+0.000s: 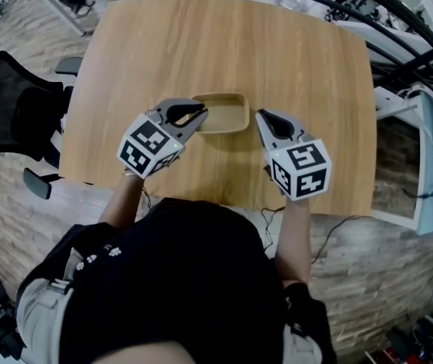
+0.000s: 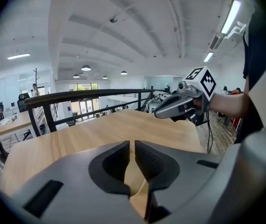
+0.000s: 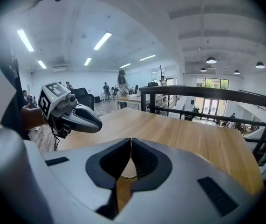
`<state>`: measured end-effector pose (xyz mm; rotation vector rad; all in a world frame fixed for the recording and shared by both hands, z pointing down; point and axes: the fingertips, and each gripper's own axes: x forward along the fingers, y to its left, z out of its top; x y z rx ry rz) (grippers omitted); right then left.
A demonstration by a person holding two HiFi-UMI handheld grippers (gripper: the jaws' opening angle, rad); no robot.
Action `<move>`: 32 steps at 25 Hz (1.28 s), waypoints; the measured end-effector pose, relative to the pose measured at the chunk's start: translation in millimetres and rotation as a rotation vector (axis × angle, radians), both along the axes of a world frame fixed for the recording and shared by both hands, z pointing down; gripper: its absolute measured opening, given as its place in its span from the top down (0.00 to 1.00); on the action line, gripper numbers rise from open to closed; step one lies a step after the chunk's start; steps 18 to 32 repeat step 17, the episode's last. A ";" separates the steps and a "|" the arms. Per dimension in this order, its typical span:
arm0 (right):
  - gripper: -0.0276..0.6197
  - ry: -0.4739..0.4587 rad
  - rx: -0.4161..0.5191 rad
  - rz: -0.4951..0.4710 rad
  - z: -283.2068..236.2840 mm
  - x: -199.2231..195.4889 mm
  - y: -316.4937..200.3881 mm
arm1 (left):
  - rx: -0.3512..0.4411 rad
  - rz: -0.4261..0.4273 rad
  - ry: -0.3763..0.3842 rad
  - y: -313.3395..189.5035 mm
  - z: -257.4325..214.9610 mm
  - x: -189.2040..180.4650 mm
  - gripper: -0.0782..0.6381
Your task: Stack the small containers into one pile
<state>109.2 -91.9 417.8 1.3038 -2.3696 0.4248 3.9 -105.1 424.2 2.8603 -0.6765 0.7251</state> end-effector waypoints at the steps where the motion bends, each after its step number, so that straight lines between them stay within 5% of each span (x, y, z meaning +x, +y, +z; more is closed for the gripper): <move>1: 0.92 -0.001 0.001 0.003 0.1 0.3 0.8 | 0.000 0.003 -0.004 1.1 1.2 -0.3 0.83; 32: 0.92 0.004 0.004 -0.001 -0.7 -0.4 -3.2 | 0.018 -0.005 -0.022 -3.9 0.2 -3.9 0.83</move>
